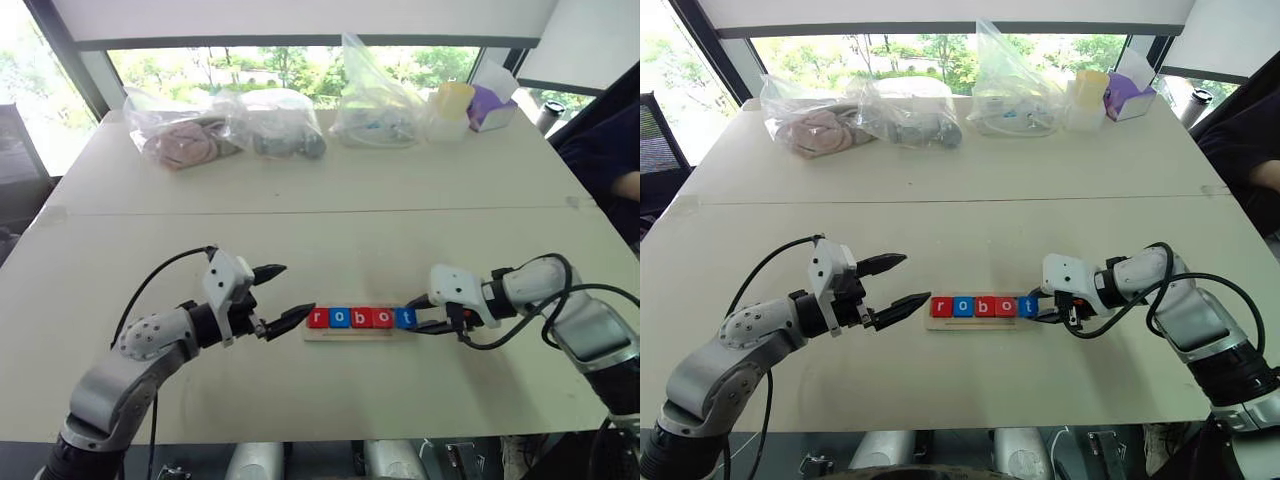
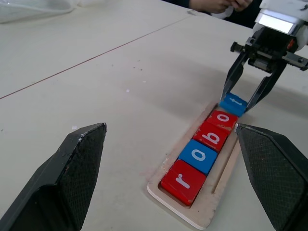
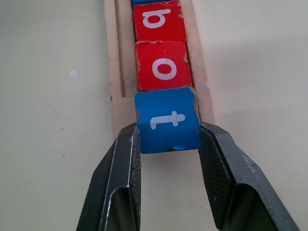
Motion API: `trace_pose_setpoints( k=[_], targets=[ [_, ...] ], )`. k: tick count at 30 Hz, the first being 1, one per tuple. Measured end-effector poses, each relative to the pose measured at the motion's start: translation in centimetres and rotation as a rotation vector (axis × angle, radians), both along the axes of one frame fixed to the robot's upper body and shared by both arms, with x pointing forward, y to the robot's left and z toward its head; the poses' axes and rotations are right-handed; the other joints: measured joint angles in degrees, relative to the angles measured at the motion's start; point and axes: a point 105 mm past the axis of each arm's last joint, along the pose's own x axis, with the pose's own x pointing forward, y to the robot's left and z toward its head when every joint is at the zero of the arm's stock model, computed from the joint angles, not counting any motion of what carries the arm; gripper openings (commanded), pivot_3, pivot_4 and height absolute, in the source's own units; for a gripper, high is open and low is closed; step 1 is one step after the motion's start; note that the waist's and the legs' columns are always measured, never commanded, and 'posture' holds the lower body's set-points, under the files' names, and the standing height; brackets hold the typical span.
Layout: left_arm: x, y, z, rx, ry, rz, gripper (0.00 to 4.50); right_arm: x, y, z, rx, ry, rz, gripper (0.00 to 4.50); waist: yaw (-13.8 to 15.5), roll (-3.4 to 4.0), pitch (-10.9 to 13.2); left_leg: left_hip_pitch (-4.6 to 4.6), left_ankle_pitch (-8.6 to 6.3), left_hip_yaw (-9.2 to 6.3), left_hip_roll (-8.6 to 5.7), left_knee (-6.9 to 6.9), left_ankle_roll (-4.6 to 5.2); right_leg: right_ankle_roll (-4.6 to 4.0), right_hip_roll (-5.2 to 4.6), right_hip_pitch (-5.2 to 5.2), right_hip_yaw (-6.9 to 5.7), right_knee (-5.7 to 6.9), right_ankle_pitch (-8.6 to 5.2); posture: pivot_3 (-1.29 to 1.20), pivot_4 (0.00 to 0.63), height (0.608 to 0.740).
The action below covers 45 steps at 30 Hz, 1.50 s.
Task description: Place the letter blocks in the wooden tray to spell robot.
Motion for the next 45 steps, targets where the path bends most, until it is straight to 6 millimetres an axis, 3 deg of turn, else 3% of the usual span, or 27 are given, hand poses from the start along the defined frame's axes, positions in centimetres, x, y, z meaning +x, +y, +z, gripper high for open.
trace_pose_setpoints(
  k=[44, 45],
  targets=[
    [0.1, -0.1, -0.1, -0.012, 0.009, 0.018, 4.5, 0.1, 1.3, -0.3, 0.004, 0.023, 0.024, 1.11, -0.08, 0.0, 0.0, 0.0, 0.0, -0.01, 0.0, -0.01, 0.0, 0.0, 0.0, 0.0, 0.0, 0.0, 0.0, 0.0, 0.15, 0.74],
    [0.1, -0.1, -0.1, -0.012, 0.009, 0.018, 4.5, 0.1, 1.3, -0.3, 0.005, 0.023, 0.024, 1.61, -0.07, 0.0, 0.0, 0.0, 0.0, -0.01, 0.0, -0.01, 0.0, 0.0, 0.0, 0.0, 0.0, 0.0, 0.0, 0.0, 0.15, 0.74]
  ],
)
